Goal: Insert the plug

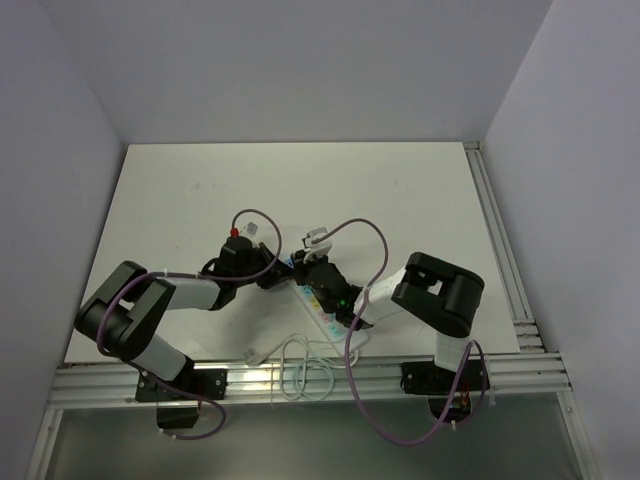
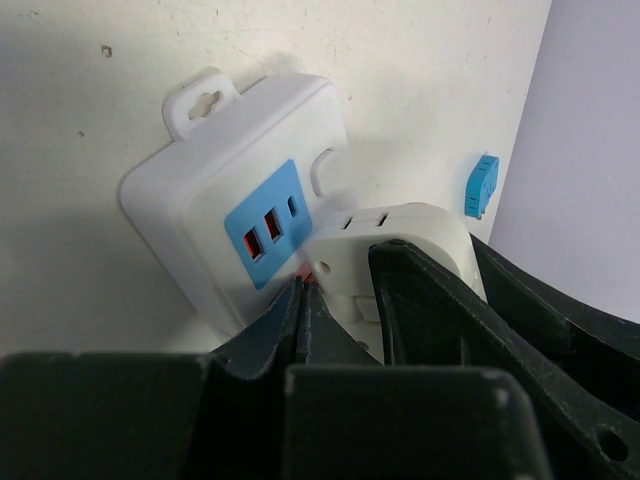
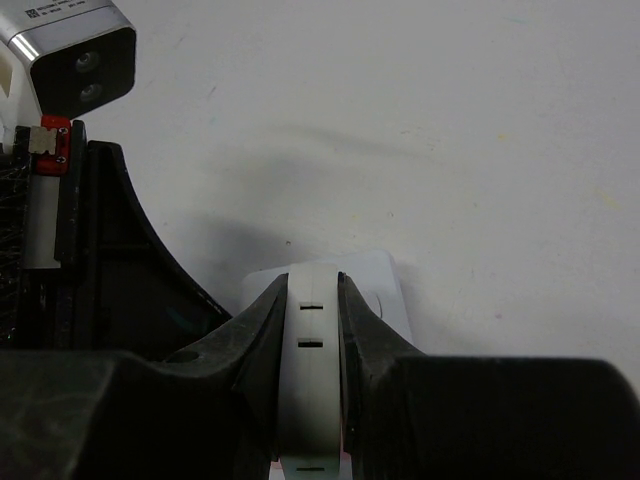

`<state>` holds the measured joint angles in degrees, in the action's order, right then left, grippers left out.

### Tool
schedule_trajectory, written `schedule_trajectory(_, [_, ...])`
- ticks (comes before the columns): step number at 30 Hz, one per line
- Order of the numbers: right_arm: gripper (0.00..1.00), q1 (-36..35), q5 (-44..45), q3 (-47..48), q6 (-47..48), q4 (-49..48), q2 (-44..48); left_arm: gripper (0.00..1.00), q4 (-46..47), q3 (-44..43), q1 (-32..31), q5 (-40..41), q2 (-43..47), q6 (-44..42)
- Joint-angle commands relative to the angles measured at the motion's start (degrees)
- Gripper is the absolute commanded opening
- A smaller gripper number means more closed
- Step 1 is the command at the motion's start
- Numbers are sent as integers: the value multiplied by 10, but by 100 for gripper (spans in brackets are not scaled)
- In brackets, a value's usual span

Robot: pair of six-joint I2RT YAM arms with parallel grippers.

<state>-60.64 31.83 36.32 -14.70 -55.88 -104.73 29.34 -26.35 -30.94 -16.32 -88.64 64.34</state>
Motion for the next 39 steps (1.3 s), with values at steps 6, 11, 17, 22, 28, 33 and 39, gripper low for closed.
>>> schedule_trajectory(6, [0,-5,-87,-13,-9,190,-50,0,-46,27,26,54,-14,-12])
schedule_trajectory(11, [0,3,-80,-9,-12,191,-55,0,-62,25,47,65,-4,-27])
schedule_trajectory(17, [0,2,-82,-46,-44,195,-39,0,-44,31,48,59,-29,-24])
schedule_trajectory(22, [0,2,-77,-58,-55,223,-8,0,-32,32,49,55,-37,-24])
schedule_trajectory(28, [0,0,-86,-36,-62,267,6,0,-27,31,49,51,-33,-31])
schedule_trajectory(33, [0,1,-90,-2,-67,302,8,0,-18,49,49,61,15,-53])
schedule_trajectory(39, [0,16,-104,53,-65,319,-17,36,-109,62,47,161,222,-125])
